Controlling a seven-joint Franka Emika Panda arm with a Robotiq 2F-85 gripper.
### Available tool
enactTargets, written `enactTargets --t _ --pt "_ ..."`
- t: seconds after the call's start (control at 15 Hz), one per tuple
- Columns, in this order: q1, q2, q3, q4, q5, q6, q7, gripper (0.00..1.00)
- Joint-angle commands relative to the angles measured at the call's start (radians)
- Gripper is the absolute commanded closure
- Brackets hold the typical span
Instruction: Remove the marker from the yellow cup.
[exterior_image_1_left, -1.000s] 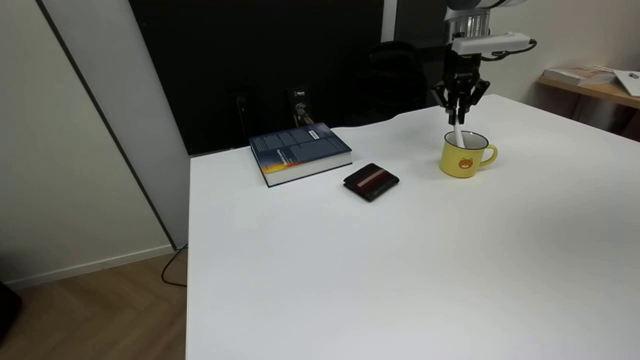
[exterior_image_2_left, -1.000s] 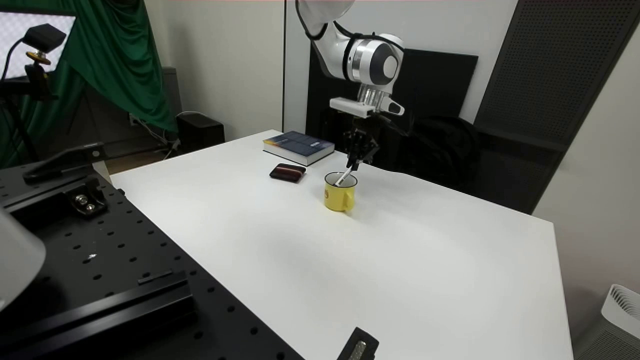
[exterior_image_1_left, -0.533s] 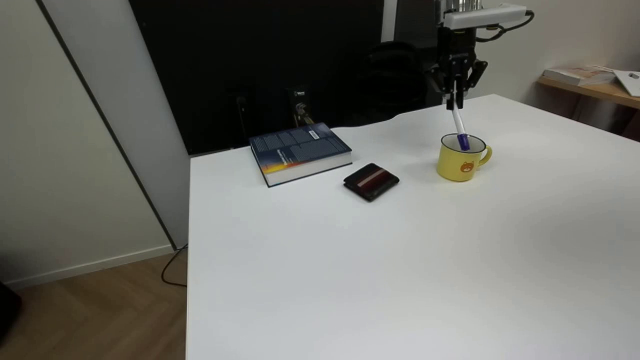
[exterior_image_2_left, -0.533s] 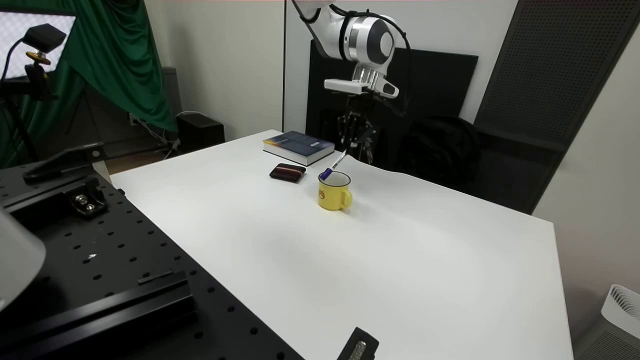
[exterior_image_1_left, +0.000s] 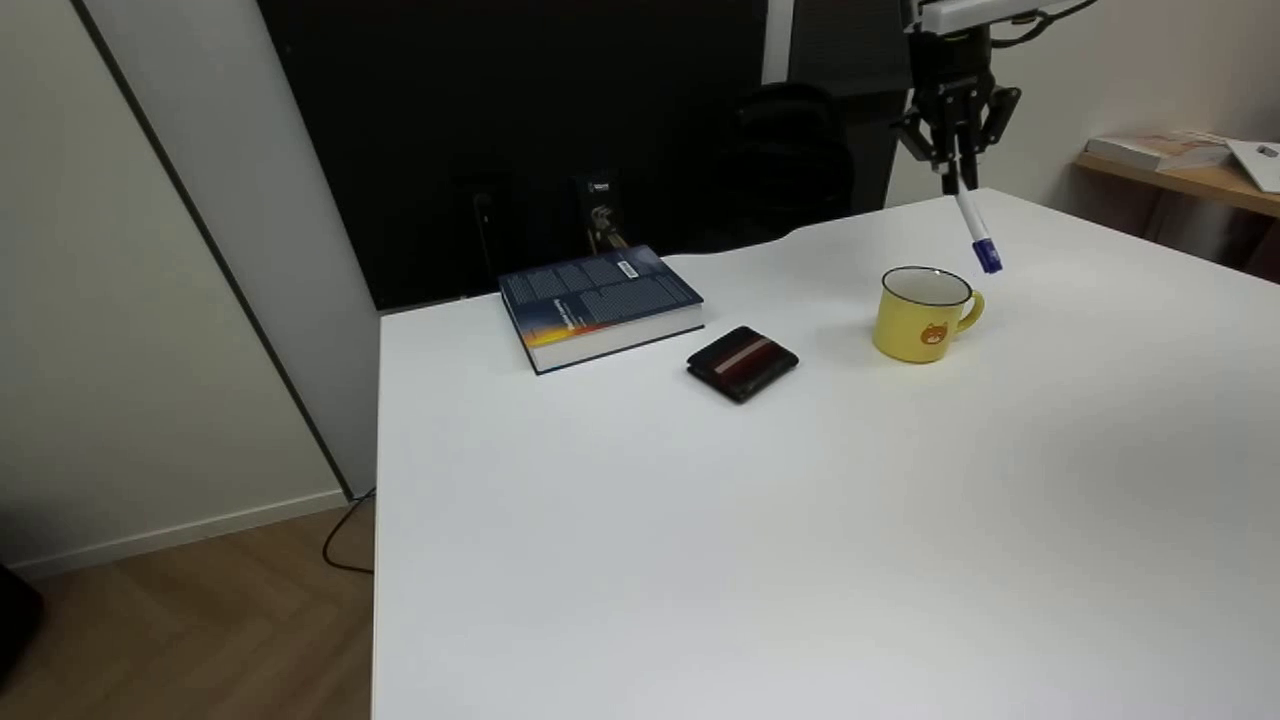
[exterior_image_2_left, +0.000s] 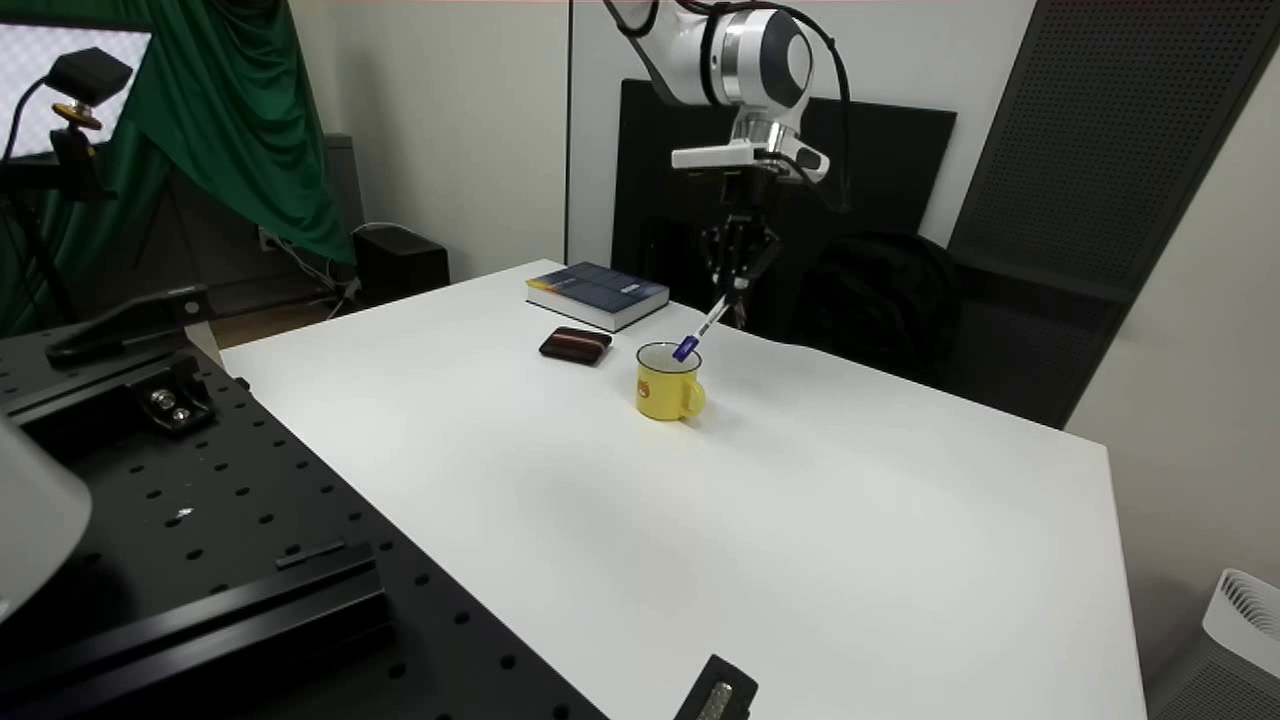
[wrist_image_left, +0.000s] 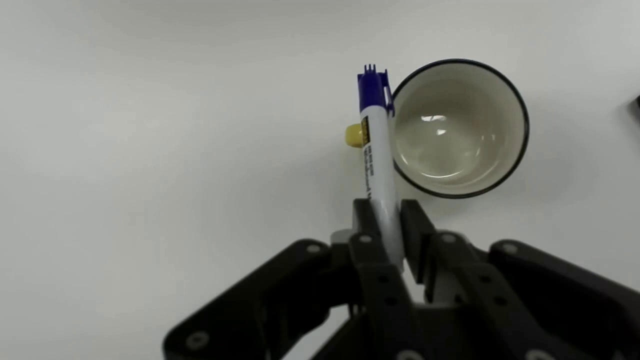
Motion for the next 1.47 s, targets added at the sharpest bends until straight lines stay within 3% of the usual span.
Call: enactTargets --t 0.0,0.33,0.87,1.4 --pt "-0.025 -0.025 -0.051 -0.003 -0.023 -0.058 0.049 0.95" --pt "-0.092 -0.024 -0.105 -0.011 -0.006 -0.101 0.072 0.95" --pt "-0.206 -0.023 -0.126 -0.043 0.009 -0.096 0.115 0.95" --pt "-0.267 -0.033 -0.149 -0.155 -0.007 0.106 0.065 0.95"
